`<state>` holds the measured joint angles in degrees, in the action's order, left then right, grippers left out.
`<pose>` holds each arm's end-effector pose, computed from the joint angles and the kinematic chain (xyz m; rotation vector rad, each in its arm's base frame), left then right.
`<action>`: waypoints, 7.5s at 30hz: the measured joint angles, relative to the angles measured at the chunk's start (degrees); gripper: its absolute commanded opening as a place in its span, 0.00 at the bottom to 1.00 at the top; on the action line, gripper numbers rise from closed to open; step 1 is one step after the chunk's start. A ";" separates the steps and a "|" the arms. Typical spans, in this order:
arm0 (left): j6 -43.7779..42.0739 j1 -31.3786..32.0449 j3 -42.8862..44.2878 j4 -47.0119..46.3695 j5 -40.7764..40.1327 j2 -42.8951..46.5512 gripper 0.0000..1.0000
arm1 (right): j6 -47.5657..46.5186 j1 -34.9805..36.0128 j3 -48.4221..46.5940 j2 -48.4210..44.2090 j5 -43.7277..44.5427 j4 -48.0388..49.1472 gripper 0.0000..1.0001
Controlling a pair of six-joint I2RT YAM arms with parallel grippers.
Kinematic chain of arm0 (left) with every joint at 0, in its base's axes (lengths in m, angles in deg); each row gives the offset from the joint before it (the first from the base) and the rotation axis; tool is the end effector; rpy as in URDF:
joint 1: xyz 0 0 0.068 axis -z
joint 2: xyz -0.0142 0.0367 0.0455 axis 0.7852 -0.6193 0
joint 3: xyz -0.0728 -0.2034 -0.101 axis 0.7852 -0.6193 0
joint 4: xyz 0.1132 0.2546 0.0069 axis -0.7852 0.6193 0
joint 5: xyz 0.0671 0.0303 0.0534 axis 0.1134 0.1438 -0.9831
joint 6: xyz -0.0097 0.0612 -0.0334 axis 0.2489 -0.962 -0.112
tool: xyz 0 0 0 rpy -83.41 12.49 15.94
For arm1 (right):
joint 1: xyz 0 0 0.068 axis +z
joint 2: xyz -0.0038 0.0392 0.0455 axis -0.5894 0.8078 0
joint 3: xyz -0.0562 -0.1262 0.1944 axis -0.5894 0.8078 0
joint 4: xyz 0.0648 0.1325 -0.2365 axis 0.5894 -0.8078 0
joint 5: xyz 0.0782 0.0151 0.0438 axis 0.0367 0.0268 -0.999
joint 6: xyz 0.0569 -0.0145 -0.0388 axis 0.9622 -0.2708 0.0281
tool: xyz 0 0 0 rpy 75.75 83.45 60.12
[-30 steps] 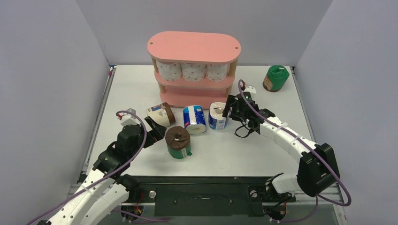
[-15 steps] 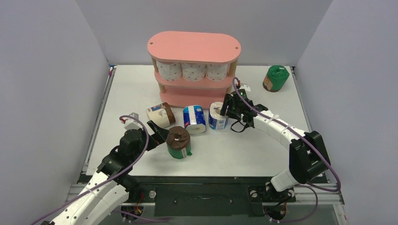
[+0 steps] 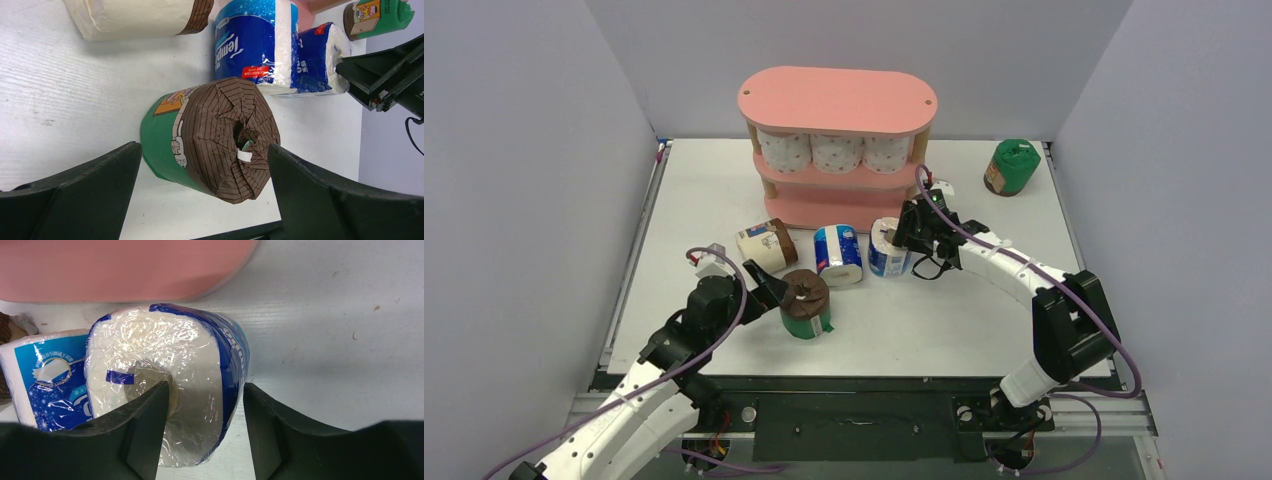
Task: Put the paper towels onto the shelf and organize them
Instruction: Pick up the paper towel from the center of the board, then place the paper towel on the shelf.
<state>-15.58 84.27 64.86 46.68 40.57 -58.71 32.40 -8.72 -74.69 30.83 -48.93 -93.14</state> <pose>0.1816 -0.1021 0.2067 -0.5171 2.0958 -0.6870 0.3254 0.1654 0.1660 0.2218 2.4258 0.4616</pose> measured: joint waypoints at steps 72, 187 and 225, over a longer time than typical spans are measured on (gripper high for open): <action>4.52 -4.55 -1.38 -1.42 9.73 -3.87 0.98 | -2.86 -1.77 -61.00 -2.51 14.62 -22.58 0.22; 3.80 -11.28 -4.50 -6.27 19.69 -7.04 0.98 | 2.19 -4.94 -62.34 8.26 2.45 -13.94 0.64; 3.76 -12.13 -4.50 -6.25 19.71 -6.27 0.98 | 5.53 -5.25 -59.49 10.21 -3.76 -6.62 0.78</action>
<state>-11.82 72.14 60.36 40.43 60.29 -64.98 37.93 -13.96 -134.18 41.03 -52.69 -99.76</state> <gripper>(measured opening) 0.979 0.704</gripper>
